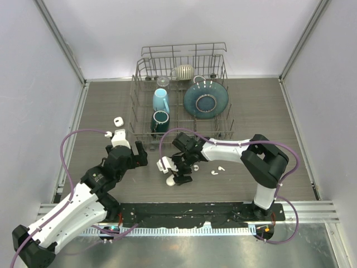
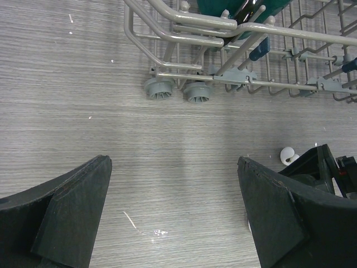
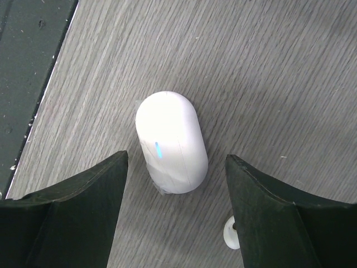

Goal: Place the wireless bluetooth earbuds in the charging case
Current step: Pick up the charging case at the center of the board.

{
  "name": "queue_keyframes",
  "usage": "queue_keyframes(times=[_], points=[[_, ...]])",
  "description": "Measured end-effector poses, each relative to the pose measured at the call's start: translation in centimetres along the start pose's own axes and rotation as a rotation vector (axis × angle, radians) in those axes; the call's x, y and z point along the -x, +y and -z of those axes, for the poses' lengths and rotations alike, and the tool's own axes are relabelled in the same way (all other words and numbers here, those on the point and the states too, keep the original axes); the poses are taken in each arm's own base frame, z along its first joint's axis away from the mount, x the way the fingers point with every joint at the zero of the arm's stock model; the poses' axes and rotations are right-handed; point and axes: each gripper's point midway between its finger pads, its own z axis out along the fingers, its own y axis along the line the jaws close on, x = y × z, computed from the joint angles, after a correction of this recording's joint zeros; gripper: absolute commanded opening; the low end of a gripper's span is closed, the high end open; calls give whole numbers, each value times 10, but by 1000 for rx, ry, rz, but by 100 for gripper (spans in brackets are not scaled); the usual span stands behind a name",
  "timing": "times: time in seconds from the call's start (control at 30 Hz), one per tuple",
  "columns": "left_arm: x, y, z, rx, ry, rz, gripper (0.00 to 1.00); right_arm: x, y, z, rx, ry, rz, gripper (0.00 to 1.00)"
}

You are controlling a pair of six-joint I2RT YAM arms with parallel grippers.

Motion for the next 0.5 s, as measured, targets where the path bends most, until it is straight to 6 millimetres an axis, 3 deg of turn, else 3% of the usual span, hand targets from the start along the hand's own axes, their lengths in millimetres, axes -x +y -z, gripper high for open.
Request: queue_keyframes(times=[0.17, 0.27, 0.5], points=[[0, 0, 0, 0, 1, 0, 100, -4, 1, -3, -10, 1, -13, 69], [-1, 0, -1, 1, 5, -2, 100, -4, -2, -3, -25, -1, -17, 61], [-2, -1, -1, -4, 12, 0, 100, -2, -8, -4, -53, -10, -24, 25]])
